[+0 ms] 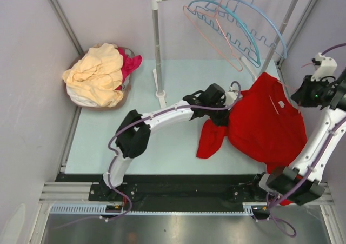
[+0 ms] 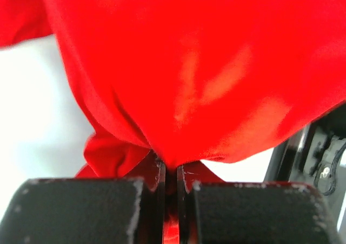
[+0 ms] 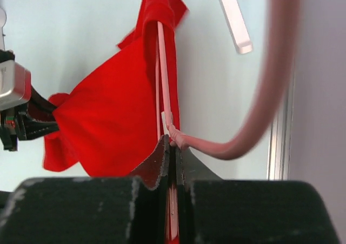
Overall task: Place the t-shirt on the hanger
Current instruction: Place the hanger at the clothesline, then reset both arms
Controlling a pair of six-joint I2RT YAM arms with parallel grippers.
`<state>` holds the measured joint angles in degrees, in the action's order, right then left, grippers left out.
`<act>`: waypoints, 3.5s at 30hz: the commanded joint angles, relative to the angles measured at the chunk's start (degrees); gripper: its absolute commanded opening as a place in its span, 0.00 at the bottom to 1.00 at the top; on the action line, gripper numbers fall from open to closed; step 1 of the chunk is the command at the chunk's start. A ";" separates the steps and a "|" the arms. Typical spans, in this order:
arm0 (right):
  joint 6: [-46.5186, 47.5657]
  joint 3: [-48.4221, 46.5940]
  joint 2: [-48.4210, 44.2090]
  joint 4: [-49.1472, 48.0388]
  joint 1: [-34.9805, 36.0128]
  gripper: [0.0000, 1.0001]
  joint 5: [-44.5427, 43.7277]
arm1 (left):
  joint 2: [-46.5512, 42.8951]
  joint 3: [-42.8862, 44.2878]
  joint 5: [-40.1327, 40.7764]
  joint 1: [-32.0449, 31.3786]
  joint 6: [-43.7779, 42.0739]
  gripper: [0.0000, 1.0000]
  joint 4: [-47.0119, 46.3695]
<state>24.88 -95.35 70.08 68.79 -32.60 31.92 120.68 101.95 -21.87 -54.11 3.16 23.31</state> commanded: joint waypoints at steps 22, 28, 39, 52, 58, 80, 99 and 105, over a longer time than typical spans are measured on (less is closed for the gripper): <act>-0.98 -46.49 38.63 -26.34 9.57 0.00 3.94 | 15.46 21.01 3.41 -1.44 4.40 0.00 -27.96; -2.91 -48.00 40.92 -34.51 13.70 0.00 0.60 | 15.28 20.30 5.51 -1.18 4.66 0.00 -31.31; -7.92 -51.33 44.26 -52.53 19.59 0.00 -10.82 | 12.39 14.86 4.99 -0.21 6.33 0.00 -32.89; -9.07 -36.94 34.42 -61.05 17.04 0.00 -10.13 | 11.77 13.10 4.29 0.41 6.51 0.00 -33.33; -8.89 -43.76 37.57 -62.02 18.70 0.00 -11.52 | 11.94 13.27 4.46 0.41 7.30 0.00 -33.68; -0.44 -40.28 41.98 -64.23 23.55 0.10 -19.71 | 10.54 8.71 2.88 1.81 7.39 0.00 -31.92; -2.91 -12.50 17.37 -67.22 18.10 0.98 -19.80 | -2.71 -11.32 2.45 5.94 7.48 0.69 -26.74; -6.51 -12.58 14.65 -60.72 10.03 0.99 -11.37 | -10.63 -20.56 0.33 6.03 4.05 0.89 -26.48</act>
<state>21.30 -108.53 86.63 5.13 -18.09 15.16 118.28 84.47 -18.57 -47.75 10.50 -2.07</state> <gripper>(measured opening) 0.981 0.867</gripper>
